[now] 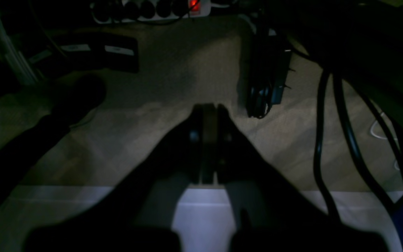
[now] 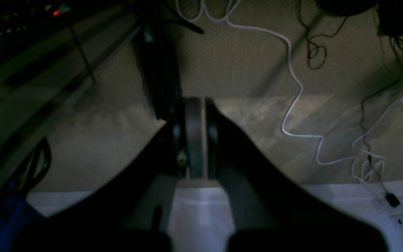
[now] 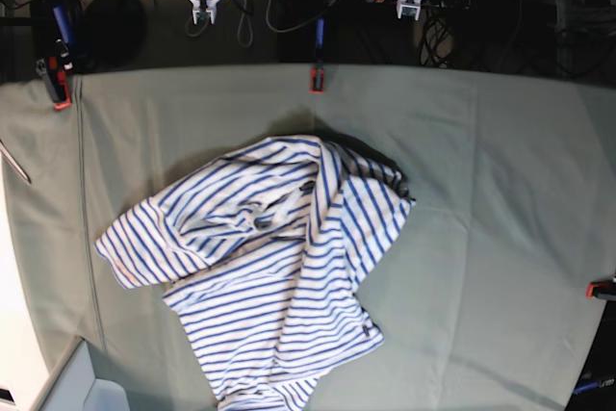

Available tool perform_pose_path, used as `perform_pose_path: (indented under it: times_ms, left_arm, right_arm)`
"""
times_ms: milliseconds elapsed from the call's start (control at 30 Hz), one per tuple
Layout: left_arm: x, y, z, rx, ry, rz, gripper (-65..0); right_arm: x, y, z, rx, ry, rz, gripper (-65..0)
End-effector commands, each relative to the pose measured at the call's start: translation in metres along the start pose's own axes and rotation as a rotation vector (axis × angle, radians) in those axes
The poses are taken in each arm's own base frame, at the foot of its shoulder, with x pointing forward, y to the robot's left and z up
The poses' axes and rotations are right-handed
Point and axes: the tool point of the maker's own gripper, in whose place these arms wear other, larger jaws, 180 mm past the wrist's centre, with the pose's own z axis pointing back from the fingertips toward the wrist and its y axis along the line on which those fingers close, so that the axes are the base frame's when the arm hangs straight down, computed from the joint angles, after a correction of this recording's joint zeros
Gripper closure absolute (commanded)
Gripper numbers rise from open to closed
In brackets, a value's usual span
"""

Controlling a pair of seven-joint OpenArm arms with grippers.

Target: Layout the t-shirt on the table in an organized manner, then fold the t-shirt properly

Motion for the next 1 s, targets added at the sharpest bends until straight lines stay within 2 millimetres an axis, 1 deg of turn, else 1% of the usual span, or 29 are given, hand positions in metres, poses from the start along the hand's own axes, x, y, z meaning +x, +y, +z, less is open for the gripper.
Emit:
perform_pose_path:
  times_ms: [0, 233, 333, 700, 867, 967]
  left_arm:
    - [-0.003, 0.002, 0.0, 0.01, 0.005, 0.003, 0.0]
    - [-0.003, 0.003, 0.0, 0.011, 0.005, 0.003, 0.0]
    - [-0.01, 0.004, 0.001, 0.012, 0.016, 0.002, 0.0]
    - [-0.01, 0.004, 0.001, 0.012, 0.016, 0.002, 0.0]
    - [-0.01, 0.005, 0.001, 0.014, 0.016, 0.002, 0.0]
    - [-0.01, 0.005, 0.001, 0.014, 0.016, 0.003, 0.0]
  right_arm:
    - [-0.001, 0.003, 0.0, 0.024, 0.0, 0.009, 0.0]
    - [-0.002, 0.003, 0.0, 0.024, 0.001, 0.009, 0.0]
    - [-0.002, 0.003, 0.0, 0.024, 0.001, 0.009, 0.0]
    - [-0.003, 0.003, 0.0, 0.024, 0.003, 0.009, 0.0]
    - [-0.014, 0.002, 0.001, 0.021, 0.02, 0.01, 0.0]
    - [-0.015, 0.002, 0.001, 0.021, 0.02, 0.01, 0.0]
